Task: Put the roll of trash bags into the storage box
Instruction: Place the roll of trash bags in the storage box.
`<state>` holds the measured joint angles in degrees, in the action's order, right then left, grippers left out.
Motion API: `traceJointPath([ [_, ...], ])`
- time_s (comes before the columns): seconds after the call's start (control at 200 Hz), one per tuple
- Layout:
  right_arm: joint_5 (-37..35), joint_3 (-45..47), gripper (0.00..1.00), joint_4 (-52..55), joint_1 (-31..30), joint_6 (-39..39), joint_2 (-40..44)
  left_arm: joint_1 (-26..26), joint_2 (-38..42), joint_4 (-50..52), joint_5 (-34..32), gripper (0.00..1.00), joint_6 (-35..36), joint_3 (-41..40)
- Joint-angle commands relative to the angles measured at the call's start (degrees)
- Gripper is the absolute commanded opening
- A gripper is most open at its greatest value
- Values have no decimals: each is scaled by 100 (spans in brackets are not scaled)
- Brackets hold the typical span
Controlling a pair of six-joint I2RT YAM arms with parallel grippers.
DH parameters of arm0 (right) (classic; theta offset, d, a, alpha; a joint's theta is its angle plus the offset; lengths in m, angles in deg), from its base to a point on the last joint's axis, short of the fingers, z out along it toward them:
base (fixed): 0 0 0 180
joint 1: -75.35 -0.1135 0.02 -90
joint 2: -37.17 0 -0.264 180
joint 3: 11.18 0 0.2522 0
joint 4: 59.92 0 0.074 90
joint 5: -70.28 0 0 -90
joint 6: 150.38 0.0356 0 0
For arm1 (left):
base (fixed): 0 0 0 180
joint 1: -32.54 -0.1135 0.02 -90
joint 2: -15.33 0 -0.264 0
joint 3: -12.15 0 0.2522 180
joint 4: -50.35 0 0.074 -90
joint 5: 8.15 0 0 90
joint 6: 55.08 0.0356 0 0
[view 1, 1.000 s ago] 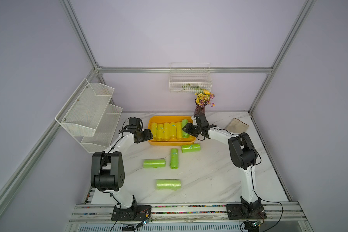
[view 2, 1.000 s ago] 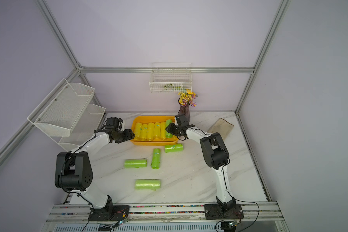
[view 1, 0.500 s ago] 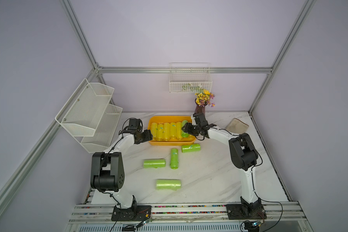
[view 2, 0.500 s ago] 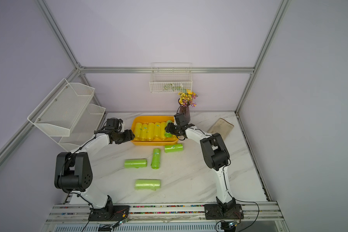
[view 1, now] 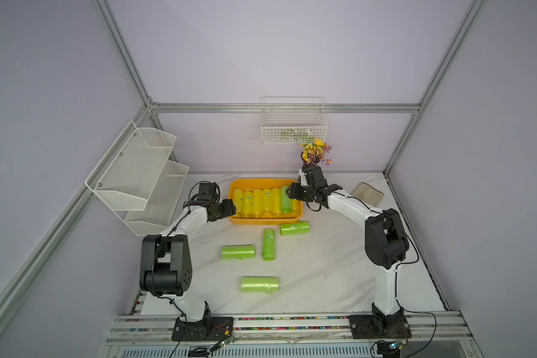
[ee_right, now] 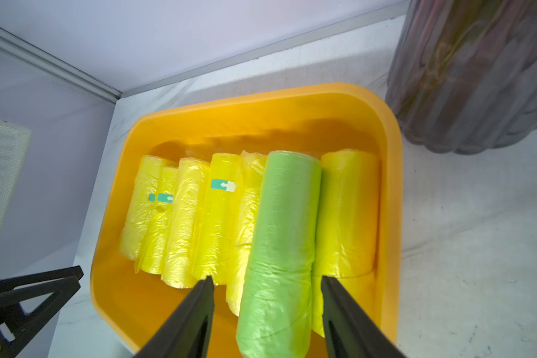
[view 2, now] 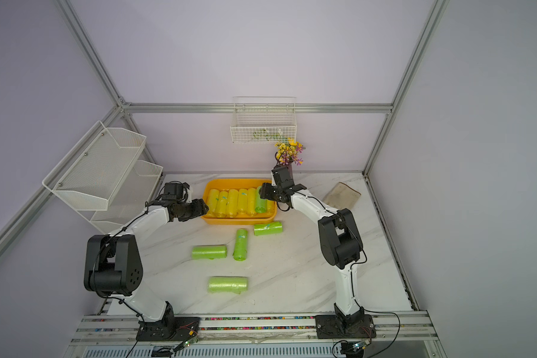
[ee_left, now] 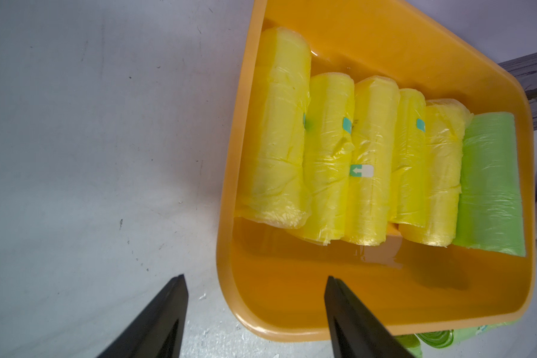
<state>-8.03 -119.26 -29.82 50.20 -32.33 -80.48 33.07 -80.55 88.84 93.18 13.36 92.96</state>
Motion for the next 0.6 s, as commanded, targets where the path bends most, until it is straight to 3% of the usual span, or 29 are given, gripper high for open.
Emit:
traceJointPath([
  [0.0, 230, -145, 54, -78, 8, -220, 104, 35, 54, -191, 70, 70, -32, -41],
  [0.215, 890, -295, 40, -389, 6, -198, -346, 34, 75, -197, 71, 70, -50, -58],
  [0.595, 875, -289, 38, -189, 4, -233, -945, 39, 51, -210, 91, 70, -63, -72],
])
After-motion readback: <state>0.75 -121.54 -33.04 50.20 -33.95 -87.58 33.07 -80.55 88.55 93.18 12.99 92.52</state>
